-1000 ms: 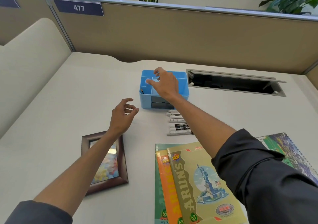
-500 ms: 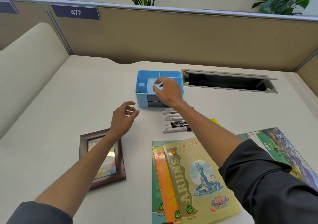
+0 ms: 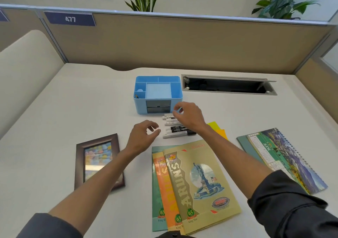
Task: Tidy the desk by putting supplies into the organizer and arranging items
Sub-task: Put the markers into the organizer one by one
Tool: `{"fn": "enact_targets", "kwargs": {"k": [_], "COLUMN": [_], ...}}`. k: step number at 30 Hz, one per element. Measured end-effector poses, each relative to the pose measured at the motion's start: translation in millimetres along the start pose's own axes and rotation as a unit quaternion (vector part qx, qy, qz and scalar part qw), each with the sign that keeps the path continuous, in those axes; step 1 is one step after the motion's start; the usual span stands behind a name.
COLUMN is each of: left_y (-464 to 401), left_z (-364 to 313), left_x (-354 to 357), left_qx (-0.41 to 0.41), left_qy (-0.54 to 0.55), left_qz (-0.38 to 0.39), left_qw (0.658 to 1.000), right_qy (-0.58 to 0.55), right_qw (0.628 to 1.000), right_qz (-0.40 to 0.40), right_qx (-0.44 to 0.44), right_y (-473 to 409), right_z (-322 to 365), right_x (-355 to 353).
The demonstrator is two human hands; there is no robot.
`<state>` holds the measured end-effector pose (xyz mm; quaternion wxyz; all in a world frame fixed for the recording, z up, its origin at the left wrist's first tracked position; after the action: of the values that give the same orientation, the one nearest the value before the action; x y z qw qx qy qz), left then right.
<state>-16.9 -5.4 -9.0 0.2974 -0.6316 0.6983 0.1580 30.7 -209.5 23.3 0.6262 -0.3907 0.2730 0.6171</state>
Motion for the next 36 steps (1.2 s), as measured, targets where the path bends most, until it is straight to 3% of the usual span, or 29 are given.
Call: {"fn": "enact_targets", "kwargs": {"k": [9, 16, 24, 30, 36], "left_y": [2, -2, -5, -8, -9], "left_z": [-21, -26, -29, -32, -33], "left_x": [49, 76, 89, 74, 44], "left_qx": [0.021, 0.062, 0.175, 0.177, 0.16], "left_qy": [-0.051, -0.175, -0.317, -0.307, -0.291], "left_qz": [0.055, 0.083, 0.103, 0.13, 0.127], "left_qw": [0.997, 0.979, 0.926, 0.926, 0.935], "right_qy": [0.089, 0.152, 0.216, 0.173, 0.007], "right_qw": [0.994, 0.985, 0.968, 0.972, 0.991], "right_qz": [0.067, 0.083, 0.125, 0.159, 0.132], "right_qx": [-0.001, -0.023, -0.019, -0.014, -0.001], "right_y": [32, 42, 39, 35, 23], "right_z": [-31, -45, -55, -53, -40], "right_x": [1, 5, 9, 2, -13]}}
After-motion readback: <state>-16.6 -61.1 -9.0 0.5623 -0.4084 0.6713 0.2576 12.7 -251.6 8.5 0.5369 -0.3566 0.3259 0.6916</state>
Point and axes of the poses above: each hand's wrist, its own y-axis away from the middle knuckle, its own x-axis out of the palm, z = x × y, the point moved 2 cm from there along -y, towards the middle knuckle
